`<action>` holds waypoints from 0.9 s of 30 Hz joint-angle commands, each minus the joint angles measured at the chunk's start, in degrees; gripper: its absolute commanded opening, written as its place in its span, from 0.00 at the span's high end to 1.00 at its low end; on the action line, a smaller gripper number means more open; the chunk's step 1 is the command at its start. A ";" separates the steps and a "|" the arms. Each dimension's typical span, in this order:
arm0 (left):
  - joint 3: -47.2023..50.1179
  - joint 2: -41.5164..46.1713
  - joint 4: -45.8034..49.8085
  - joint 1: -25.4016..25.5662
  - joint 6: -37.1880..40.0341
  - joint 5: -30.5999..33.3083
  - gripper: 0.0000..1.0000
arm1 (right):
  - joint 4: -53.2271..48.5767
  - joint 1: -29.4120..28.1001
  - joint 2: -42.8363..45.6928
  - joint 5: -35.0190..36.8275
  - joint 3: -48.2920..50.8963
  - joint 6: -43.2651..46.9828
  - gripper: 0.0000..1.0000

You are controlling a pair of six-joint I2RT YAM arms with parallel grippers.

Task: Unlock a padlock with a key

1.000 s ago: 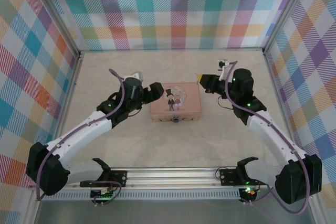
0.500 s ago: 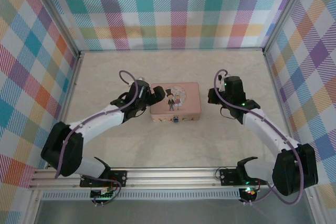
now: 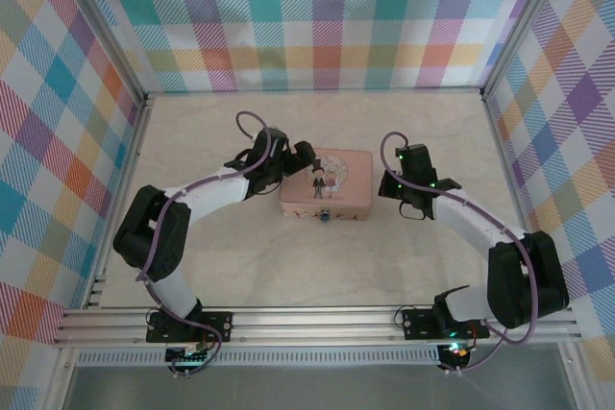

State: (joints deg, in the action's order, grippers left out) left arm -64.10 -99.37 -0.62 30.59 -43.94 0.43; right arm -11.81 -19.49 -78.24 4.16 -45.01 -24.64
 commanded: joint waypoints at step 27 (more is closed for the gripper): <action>9.62 18.70 7.79 -2.83 8.04 3.55 0.00 | -5.16 -3.55 0.43 4.02 -7.74 2.00 1.00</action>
State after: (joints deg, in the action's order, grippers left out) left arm -58.11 -81.76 4.51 26.44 -38.04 1.17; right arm -14.92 -23.40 -79.96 5.65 -49.87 -25.45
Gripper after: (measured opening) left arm 0.998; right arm 0.066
